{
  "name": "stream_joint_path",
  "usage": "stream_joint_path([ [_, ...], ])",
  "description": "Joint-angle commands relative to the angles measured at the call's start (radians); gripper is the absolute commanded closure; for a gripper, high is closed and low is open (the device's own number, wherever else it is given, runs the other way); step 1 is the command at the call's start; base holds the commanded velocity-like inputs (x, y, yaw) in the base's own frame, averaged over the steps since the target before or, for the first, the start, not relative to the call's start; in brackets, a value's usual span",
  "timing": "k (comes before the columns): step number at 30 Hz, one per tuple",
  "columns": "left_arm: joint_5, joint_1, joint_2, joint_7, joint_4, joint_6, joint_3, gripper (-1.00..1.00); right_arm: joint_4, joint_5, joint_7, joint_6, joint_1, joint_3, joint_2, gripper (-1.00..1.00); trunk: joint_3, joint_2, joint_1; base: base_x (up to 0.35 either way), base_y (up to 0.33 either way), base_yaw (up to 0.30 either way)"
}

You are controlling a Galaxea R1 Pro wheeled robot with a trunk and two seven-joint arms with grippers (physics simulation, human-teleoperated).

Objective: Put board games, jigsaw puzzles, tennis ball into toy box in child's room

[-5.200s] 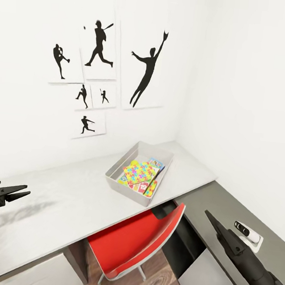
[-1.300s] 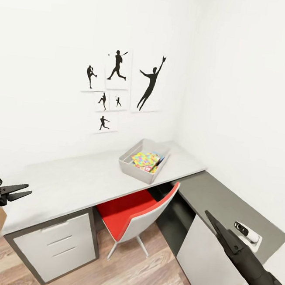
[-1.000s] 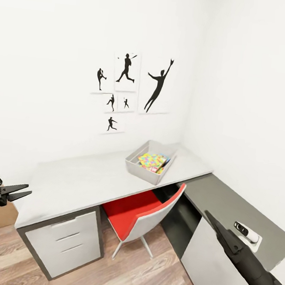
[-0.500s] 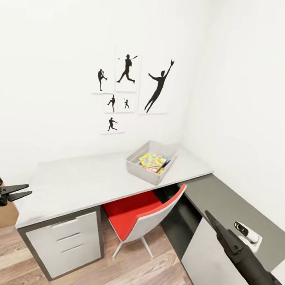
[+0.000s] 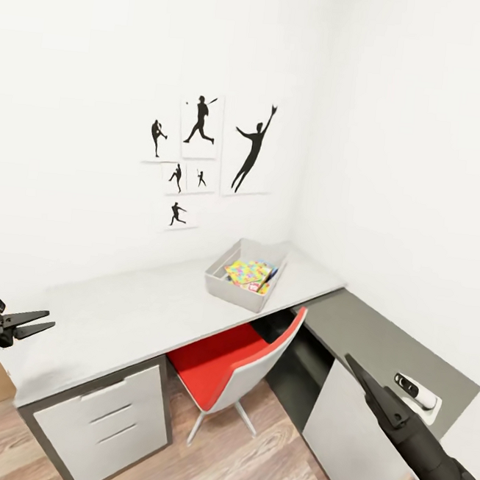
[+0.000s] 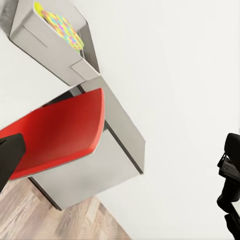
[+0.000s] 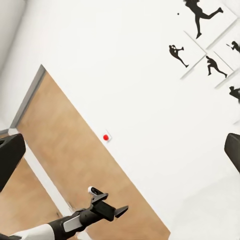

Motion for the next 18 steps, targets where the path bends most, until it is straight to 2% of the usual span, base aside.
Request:
stream_joint_path([
  [1,0.001,0.0,0.0,-0.003,0.0,0.011,0.0,-1.0,0.0,-0.004,0.001,0.009,-0.001,0.0,0.0,-1.0,-0.001,-0.002,0.001,0.0,0.271,-0.216],
  [9,0.0,0.0,0.0,-0.003,0.0,0.011,0.0,-1.0,0.0,-0.004,0.001,0.009,-0.001,0.0,0.0,-1.0,0.008,-0.002,0.001,0.0,0.238,-0.217],
  [18,0.0,0.0,0.0,-0.003,0.0,0.009,0.0,-1.0,0.0,-0.004,0.001,0.009,-0.001,0.0,0.0,-1.0,0.019,-0.002,0.001,0.0,0.042,-0.218],
])
